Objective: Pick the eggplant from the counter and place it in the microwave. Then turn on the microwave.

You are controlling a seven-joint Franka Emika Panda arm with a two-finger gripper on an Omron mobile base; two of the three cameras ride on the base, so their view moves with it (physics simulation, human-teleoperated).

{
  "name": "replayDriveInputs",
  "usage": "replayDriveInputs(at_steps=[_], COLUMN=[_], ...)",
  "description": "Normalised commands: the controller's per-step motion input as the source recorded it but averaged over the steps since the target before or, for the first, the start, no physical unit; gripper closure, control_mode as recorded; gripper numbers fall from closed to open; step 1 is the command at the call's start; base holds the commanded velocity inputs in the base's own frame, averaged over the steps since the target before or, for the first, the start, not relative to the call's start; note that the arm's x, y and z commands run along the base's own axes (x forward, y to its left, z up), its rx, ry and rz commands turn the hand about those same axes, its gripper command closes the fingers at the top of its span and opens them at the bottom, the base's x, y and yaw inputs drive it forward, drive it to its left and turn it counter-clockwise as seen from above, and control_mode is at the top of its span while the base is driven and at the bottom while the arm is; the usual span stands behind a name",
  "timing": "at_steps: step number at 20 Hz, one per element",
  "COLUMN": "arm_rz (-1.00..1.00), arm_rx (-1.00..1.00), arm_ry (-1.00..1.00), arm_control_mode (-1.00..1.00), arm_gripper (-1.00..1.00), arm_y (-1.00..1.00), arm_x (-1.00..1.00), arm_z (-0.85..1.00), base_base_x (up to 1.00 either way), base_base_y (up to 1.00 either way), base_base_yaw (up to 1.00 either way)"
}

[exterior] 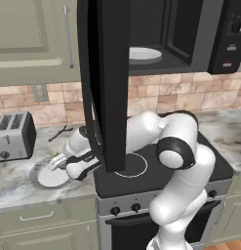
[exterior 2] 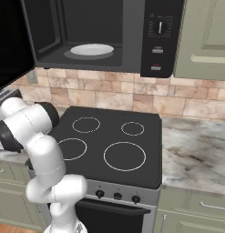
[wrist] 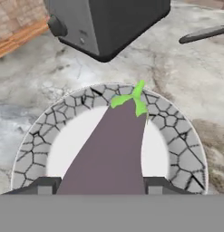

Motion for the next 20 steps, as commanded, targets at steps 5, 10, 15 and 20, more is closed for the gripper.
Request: replayDriveInputs(at_steps=[5, 10, 15, 20], arm_rz=[-0.11, -0.14, -0.12, -0.14], arm_rx=[0.05, 0.00, 0.00, -0.02], arm_ry=[-0.04, 0.00, -0.04, 0.00], arm_control_mode=[-1.00, -1.00, -1.00, -1.00], arm_gripper=[1.00, 1.00, 1.00, 1.00], arm_y=[-0.58, -0.74, -0.70, -0.74], arm_x=[0.00, 0.00, -0.07, -0.21], arm_z=[0.76, 0.43, 0.77, 0.72], base_base_x=[0.00, 0.00, 0.00, 0.00], base_base_y=[0.00, 0.00, 0.00, 0.00], base_base_yaw=[0.00, 0.00, 0.00, 0.00])
